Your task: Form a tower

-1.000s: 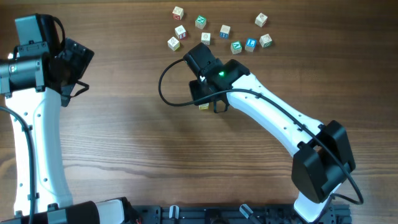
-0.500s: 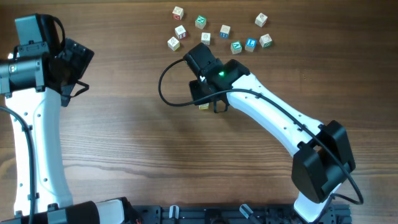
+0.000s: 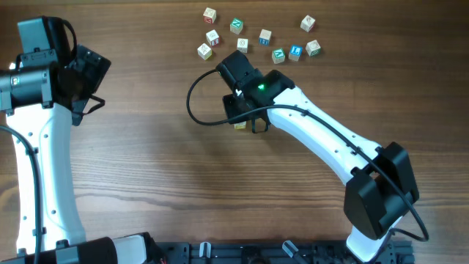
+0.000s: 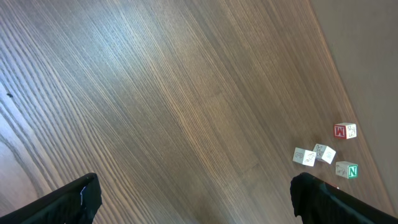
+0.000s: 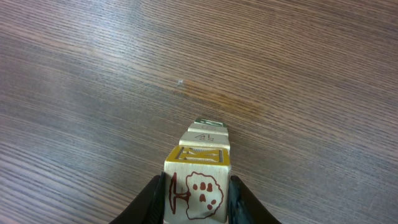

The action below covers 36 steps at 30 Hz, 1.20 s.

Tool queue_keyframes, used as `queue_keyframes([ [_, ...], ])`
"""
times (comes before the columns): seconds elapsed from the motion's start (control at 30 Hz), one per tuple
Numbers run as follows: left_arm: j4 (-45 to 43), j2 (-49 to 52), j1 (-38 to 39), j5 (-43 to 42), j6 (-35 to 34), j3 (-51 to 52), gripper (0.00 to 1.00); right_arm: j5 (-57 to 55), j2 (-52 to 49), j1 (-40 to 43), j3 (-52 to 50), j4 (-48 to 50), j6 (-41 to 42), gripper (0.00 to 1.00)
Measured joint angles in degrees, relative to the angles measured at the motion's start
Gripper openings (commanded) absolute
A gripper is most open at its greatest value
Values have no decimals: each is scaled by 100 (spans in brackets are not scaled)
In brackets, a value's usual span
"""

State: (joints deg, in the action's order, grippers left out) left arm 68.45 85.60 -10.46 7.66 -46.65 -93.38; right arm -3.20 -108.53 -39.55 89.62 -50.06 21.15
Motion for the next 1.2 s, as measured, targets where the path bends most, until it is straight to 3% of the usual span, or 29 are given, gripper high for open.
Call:
queue_keyframes([
  [1.2,0,0,0,-2,0,0,100,-4,0,0,0,-2,0,26],
])
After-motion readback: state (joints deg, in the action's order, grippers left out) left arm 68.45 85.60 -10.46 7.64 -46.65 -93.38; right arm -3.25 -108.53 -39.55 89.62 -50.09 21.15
